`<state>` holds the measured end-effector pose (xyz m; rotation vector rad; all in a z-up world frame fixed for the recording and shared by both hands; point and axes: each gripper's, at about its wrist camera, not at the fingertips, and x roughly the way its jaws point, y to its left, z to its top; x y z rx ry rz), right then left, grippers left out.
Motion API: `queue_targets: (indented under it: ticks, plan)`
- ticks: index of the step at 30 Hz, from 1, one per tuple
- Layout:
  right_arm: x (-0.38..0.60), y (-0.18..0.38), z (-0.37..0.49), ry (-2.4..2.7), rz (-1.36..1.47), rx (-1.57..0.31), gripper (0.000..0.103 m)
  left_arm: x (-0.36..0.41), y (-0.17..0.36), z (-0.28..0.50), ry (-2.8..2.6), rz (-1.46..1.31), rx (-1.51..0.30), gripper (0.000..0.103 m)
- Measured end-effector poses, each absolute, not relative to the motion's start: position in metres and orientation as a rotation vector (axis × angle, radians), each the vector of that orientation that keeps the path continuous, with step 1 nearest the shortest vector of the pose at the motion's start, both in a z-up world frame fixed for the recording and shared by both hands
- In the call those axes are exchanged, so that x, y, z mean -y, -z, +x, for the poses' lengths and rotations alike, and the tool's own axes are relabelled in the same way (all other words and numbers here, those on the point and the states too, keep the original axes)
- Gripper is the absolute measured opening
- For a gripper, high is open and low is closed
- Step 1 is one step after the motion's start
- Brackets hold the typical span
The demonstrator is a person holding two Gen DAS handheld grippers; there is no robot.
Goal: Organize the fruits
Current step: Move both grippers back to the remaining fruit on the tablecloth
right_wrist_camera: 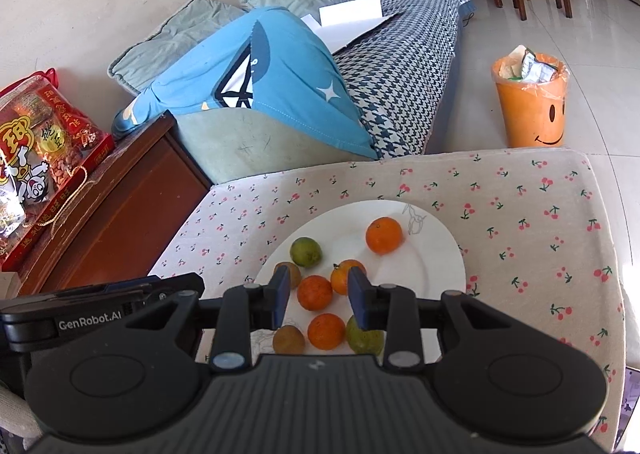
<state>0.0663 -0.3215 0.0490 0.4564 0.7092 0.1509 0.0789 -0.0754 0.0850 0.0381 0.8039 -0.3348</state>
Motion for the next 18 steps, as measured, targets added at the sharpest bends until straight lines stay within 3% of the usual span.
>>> queue_targets:
  ticks: [18]
  plan:
    - [0.278,-0.042,0.029,-0.248,0.395,-0.728,0.034,0.017,-0.079,0.045,0.294,-0.003,-0.836,0.064]
